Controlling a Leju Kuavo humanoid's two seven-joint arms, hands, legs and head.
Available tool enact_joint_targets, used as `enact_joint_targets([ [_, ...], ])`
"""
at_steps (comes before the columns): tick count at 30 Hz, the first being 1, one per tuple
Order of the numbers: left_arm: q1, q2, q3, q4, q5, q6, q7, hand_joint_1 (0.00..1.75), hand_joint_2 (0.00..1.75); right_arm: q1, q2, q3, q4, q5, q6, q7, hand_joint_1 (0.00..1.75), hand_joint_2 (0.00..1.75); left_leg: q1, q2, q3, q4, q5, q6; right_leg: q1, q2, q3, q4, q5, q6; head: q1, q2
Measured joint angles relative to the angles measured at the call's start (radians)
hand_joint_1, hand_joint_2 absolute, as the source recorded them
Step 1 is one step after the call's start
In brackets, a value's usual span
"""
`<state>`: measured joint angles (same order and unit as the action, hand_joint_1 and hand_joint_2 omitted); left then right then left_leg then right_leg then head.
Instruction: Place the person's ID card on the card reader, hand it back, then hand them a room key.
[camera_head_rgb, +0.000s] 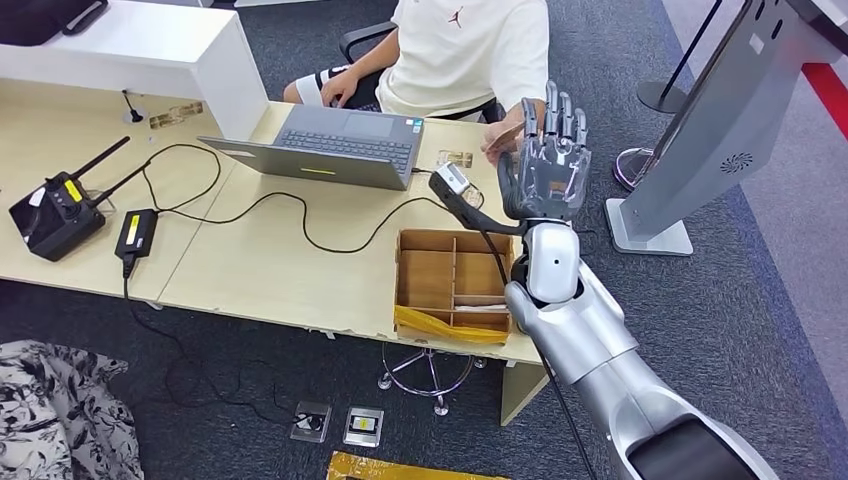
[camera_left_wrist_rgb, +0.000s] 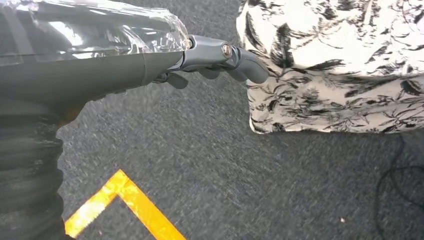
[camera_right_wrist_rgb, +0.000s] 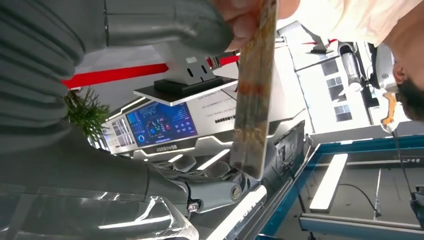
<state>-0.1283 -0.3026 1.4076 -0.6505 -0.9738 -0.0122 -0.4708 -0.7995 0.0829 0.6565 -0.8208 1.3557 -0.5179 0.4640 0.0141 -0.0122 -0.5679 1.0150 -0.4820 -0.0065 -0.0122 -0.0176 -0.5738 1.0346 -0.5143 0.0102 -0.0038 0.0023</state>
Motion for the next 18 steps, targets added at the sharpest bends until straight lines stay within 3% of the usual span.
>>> enact_joint_targets([
  [9, 0.001, 0.015, 0.000, -0.031, -0.171, 0.000, 0.156, 0.00, 1.75, 0.037, -0.081, 0.014, -0.054, 0.040, 0.019, 0.038, 0.00, 1.75, 0.000, 0.000, 0.001, 0.000, 0.000, 0.000, 0.000, 0.000, 0.000, 0.000, 0.000, 0.000, 0.000, 0.000],
  [18, 0.000, 0.014, 0.000, -0.118, -0.331, 0.000, 0.317, 0.00, 1.75, 0.189, -0.214, -0.015, -0.248, 0.007, -0.011, 0.113, 0.00, 1.75, 0.000, 0.000, 0.002, 0.000, 0.000, 0.000, 0.000, 0.000, 0.000, -0.001, 0.000, 0.000, 0.000, 0.000],
])
